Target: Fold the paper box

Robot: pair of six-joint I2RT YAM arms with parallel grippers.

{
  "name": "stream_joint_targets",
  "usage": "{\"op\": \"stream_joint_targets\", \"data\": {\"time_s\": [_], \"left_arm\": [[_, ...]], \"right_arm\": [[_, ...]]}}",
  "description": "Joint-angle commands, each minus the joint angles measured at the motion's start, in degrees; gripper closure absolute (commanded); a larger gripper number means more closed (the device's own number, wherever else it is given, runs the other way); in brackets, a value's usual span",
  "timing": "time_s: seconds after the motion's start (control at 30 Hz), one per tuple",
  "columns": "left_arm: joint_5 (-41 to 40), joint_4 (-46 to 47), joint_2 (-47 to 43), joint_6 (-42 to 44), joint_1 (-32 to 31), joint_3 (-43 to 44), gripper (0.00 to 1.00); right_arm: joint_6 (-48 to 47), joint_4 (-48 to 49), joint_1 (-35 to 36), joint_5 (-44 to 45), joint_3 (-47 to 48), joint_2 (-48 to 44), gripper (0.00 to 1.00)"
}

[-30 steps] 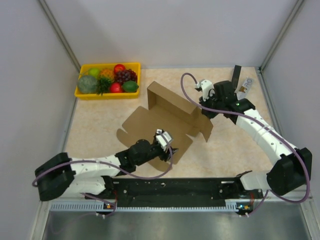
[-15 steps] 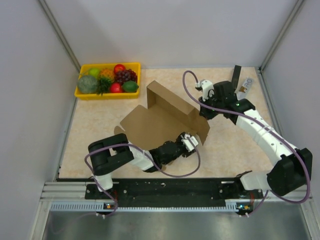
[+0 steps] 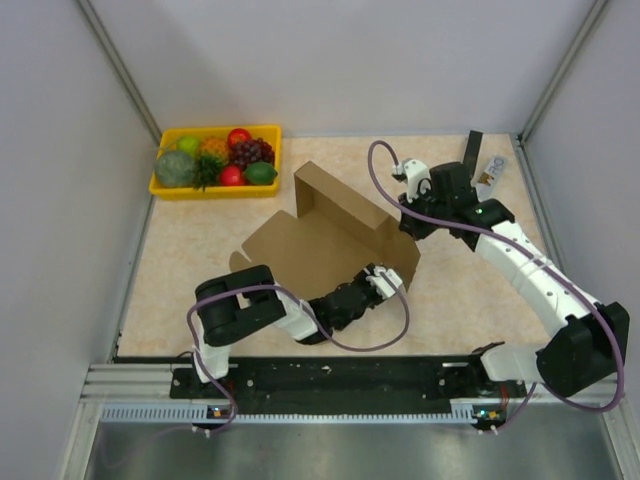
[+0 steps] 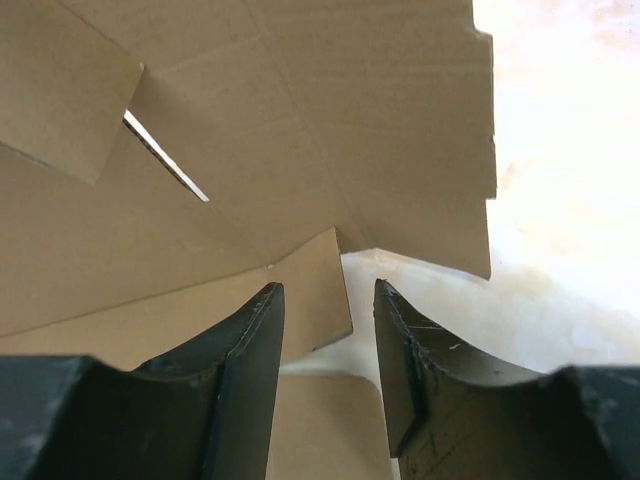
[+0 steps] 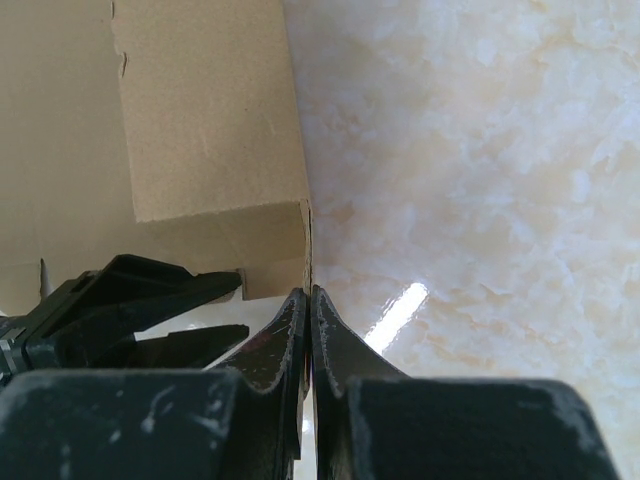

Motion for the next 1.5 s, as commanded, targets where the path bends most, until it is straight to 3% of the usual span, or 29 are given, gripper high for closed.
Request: {"op": "stream_joint_targets", "data": {"time_s": [0.0, 0.17, 0.53, 0.87, 1.0, 1.27, 1.47], "left_arm": [[0.4, 6.1, 0.3, -1.1, -0.8, -1.8, 0.52], [0.4, 2.3, 2.3, -3.5, -0.8, 1.0, 0.45], [-6.7, -3.6, 5.9, -3.7, -0.7, 5.4, 0.49], [-11.4, -3.2, 6.4, -2.5, -0.6, 6.7, 0.66], [-10.1, -3.2, 4.5, -5.8, -0.5, 5.7, 0.76], [-7.8, -2.3, 2.5, -11.3, -0.6, 4.9, 0.81], [-7.8, -1.6, 2.6, -16.2, -0.2, 4.5, 0.82]], "right_arm": [[0.3, 1.0, 0.4, -0.5, 0.2, -1.9, 1.00], [0.6, 1.0, 0.5, -1.1, -0.4, -2.1, 1.00], [0.6, 1.0, 0.5, -1.4, -0.5, -3.1, 1.00], [1.8, 1.0, 0.5, -0.3, -1.5, -3.3, 1.00], [3.1, 0.9, 0.5, 2.9, -2.8, -4.4, 0.91], [7.5, 1.0, 0.8, 6.6, -6.0, -5.4, 0.80], [15.8, 0.9, 1.5, 9.6, -5.9, -5.3, 1.00]]}}
